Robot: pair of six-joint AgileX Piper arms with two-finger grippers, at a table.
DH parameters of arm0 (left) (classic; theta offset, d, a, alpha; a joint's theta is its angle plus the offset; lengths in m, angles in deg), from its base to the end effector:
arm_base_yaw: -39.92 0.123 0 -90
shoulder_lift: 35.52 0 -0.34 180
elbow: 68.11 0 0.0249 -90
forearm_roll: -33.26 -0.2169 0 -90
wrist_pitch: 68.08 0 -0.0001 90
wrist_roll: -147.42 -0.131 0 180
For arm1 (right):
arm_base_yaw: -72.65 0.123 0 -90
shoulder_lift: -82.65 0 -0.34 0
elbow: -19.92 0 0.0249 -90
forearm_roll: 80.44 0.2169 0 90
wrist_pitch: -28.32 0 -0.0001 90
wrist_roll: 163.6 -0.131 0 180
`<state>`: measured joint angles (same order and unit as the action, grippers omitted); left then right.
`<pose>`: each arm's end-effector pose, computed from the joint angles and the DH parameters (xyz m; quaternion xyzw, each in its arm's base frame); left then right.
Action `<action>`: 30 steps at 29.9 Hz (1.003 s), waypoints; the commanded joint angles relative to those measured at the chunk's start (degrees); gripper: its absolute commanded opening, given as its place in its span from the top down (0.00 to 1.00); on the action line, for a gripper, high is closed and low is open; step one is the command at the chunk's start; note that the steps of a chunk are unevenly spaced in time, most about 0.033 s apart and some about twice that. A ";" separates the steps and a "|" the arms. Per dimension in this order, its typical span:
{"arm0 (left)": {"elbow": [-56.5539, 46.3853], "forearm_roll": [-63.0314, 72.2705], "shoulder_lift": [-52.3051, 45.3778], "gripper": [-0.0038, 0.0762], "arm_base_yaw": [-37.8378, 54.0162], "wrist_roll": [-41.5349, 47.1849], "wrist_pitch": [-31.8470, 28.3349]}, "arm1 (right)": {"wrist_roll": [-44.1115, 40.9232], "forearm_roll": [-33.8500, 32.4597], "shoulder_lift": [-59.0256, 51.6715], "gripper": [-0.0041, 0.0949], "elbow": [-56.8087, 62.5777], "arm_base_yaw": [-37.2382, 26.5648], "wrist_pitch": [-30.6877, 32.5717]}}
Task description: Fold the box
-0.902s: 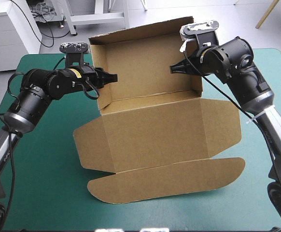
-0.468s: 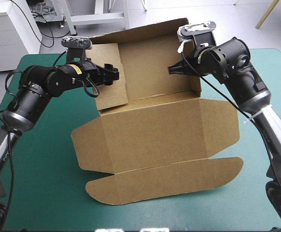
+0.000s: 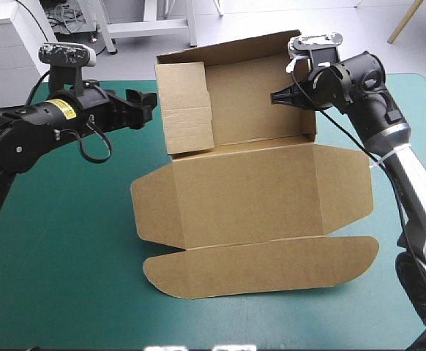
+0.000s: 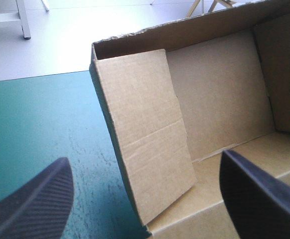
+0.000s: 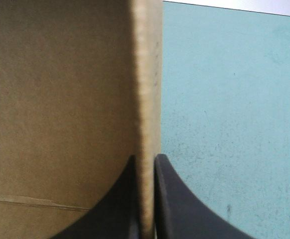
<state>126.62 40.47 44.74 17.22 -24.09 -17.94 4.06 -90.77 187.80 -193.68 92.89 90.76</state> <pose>0.2233 -0.1071 0.5145 0.0961 0.8394 -0.2029 0.4950 0.3640 0.1120 0.4542 -0.0703 0.9141 0.0230 0.3988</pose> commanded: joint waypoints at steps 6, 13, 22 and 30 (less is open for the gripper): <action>-0.89 1.17 -1.16 0.24 -0.37 5.47 -3.31 | 1.10 3.70 -2.91 0.97 -1.75 -0.48 -4.09; -5.59 3.05 1.39 0.24 -0.37 8.55 -7.19 | 2.01 6.60 -2.91 0.97 -1.75 -0.48 -4.09; -5.59 4.31 8.72 0.24 -0.37 8.44 -11.10 | 4.69 8.42 -3.01 0.97 -1.75 -0.48 -3.35; -5.59 4.80 11.23 0.24 -0.37 8.44 -15.13 | 5.66 8.42 -3.01 0.97 -1.75 -0.48 -4.63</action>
<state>119.29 44.10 57.73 17.22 -15.96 -28.27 9.15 -82.75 187.80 -193.68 92.72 90.49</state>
